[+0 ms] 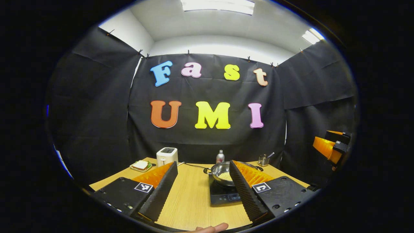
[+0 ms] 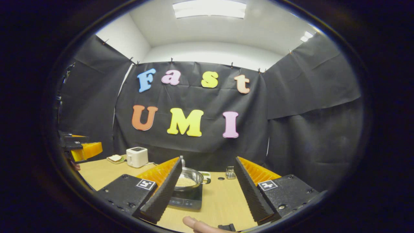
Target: First push the handle of the pot to place it horizontally, then grasp the pot with both hands and set it on the induction cooktop.
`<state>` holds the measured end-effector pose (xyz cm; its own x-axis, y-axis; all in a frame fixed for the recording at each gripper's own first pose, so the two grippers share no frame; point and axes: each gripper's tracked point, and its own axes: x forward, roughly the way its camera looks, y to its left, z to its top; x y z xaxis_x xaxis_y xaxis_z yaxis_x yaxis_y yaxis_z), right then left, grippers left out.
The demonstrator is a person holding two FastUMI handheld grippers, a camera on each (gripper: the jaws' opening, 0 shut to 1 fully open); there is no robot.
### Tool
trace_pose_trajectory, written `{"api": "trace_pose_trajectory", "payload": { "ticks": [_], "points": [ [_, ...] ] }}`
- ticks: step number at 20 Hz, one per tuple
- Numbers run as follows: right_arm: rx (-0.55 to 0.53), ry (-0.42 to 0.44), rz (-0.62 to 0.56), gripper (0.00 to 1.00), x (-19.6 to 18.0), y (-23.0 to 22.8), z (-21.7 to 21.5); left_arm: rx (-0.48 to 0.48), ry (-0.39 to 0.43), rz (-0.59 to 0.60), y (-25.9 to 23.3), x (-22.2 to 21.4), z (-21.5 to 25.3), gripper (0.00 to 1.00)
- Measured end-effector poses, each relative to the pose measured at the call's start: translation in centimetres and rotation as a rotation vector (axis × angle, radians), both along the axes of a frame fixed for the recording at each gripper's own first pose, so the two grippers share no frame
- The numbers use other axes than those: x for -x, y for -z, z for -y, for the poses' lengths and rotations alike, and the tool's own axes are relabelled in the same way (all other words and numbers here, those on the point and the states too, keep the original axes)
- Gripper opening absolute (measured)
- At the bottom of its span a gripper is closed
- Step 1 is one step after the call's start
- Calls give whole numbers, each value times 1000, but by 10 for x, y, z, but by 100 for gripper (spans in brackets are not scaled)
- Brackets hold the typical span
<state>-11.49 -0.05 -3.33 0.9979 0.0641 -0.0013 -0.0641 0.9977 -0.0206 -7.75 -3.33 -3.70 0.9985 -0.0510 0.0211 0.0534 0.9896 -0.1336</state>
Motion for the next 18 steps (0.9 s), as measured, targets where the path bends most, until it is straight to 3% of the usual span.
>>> {"api": "trace_pose_trajectory", "payload": {
  "ticks": [18],
  "points": [
    [-14,1,5,100,5,0,-4,6,32,4,5,4,3,95]
  ]
}}
